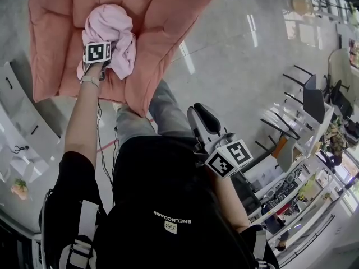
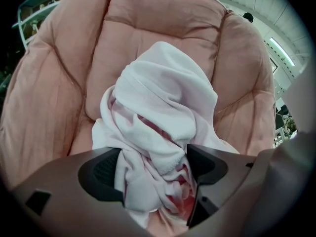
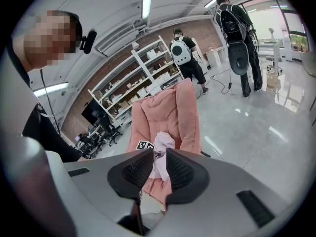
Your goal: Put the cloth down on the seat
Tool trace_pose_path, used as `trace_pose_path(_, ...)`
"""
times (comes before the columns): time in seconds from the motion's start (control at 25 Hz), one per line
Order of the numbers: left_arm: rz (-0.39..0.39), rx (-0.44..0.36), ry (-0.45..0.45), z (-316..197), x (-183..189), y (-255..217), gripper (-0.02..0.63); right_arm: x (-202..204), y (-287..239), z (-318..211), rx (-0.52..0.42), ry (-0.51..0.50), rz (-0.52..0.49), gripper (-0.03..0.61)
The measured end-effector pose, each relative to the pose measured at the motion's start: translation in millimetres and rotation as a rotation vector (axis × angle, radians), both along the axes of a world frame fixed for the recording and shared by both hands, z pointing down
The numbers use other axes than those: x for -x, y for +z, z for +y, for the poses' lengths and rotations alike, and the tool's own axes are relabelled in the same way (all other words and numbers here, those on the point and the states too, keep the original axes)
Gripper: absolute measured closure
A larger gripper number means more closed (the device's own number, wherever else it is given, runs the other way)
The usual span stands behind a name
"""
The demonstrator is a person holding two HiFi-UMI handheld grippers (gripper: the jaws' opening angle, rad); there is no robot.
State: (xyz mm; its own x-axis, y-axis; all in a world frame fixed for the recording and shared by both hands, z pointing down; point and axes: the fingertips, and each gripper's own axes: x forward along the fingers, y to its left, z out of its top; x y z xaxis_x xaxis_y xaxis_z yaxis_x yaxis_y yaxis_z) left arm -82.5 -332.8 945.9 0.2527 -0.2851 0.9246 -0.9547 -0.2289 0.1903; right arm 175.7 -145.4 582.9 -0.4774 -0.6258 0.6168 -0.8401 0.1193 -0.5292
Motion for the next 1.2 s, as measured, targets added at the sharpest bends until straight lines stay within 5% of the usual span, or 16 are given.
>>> trace_pose_path(0.32, -0.05, 0.017, -0.018, 26.0, 22.1, -14.3, 0.233, 12.7, -10.9, 16.8, -0.031, 0.0, -0.022, 0.482)
trace_pose_path(1.2, 0.037, -0.064, -0.011, 103.5, 64.6, -113.8, 0.235, 68.4, -55.2, 72.5, -0.13, -0.008, -0.068, 0.482)
